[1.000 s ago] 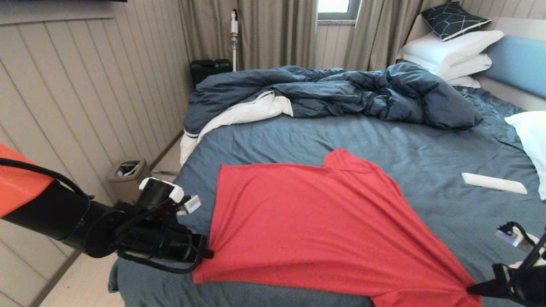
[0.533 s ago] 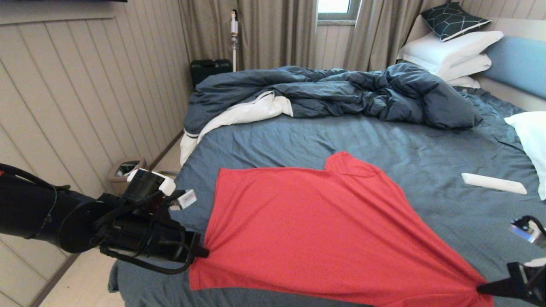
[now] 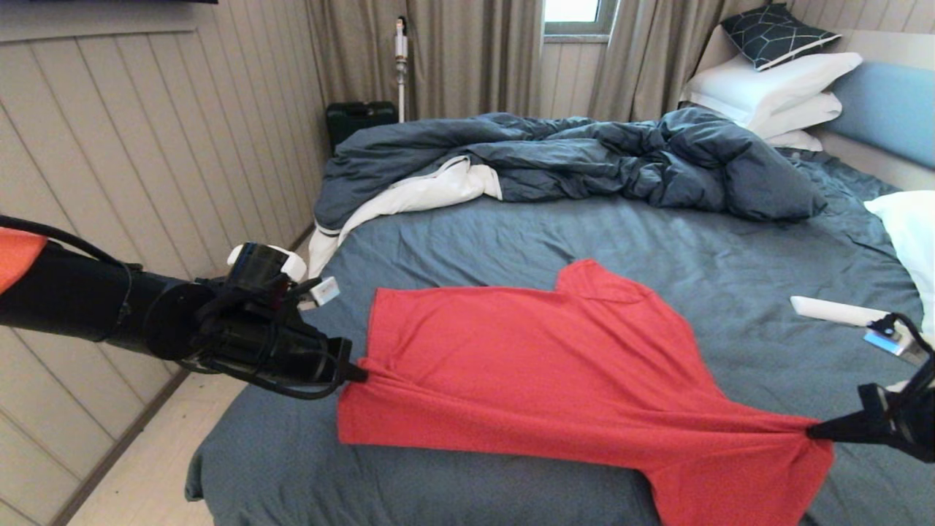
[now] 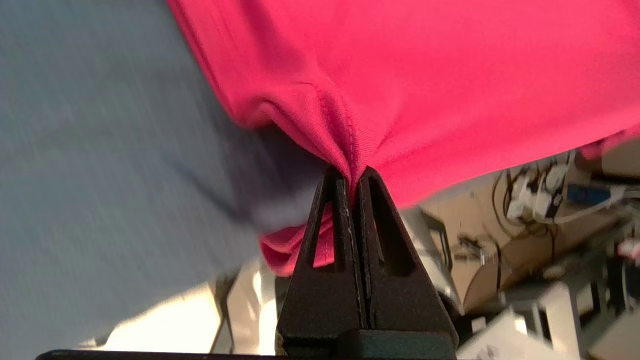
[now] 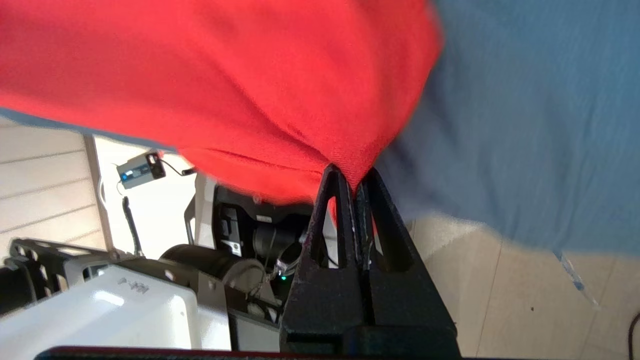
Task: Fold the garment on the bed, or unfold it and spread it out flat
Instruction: Fold the red T-shirt
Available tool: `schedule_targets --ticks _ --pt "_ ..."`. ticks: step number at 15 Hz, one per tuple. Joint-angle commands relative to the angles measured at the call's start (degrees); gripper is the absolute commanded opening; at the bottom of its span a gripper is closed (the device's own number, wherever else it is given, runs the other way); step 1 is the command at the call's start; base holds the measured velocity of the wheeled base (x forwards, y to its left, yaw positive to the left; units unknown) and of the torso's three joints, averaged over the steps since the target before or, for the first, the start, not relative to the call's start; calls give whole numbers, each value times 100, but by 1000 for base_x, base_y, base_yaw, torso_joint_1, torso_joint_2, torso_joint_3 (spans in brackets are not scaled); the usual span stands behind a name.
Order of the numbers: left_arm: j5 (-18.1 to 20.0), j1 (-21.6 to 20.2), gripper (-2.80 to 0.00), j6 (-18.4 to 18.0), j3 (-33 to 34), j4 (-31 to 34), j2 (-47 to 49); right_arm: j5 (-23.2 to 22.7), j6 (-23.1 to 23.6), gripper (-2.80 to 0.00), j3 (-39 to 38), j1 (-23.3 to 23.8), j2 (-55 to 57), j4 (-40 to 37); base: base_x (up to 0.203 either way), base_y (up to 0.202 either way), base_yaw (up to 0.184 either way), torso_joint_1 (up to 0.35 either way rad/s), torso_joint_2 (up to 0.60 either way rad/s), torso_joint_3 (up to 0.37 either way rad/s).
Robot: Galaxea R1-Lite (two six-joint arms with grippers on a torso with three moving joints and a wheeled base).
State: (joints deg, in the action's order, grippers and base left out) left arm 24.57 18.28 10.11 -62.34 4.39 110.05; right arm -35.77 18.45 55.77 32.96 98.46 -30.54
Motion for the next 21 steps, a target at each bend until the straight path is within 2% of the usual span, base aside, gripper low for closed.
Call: schedule_targets --ticks 1,5,8,14,21 --pt "29 -64 -280 25 -436 13 655 -25 -79 -280 482 -142 766 -14 0 0 0 0 0 0" --pt "28 -78 -280 41 -874 7 1235 -19 -324 -280 1154 -614 1408 -14 0 0 0 0 0 0" --pt "13 -186 -280 14 -897 -26 1392 -1 -513 -280 1463 -986 1741 -2 0 0 0 0 0 0" --pt "46 -487 -280 78 -1339 -28 1498 25 -723 -280 2178 -1105 2095 -20 0 0 0 0 0 0" --pt "39 -484 -280 63 -1633 -24 1723 44 -994 -280 2819 -1425 2495 -31 0 0 0 0 0 0"
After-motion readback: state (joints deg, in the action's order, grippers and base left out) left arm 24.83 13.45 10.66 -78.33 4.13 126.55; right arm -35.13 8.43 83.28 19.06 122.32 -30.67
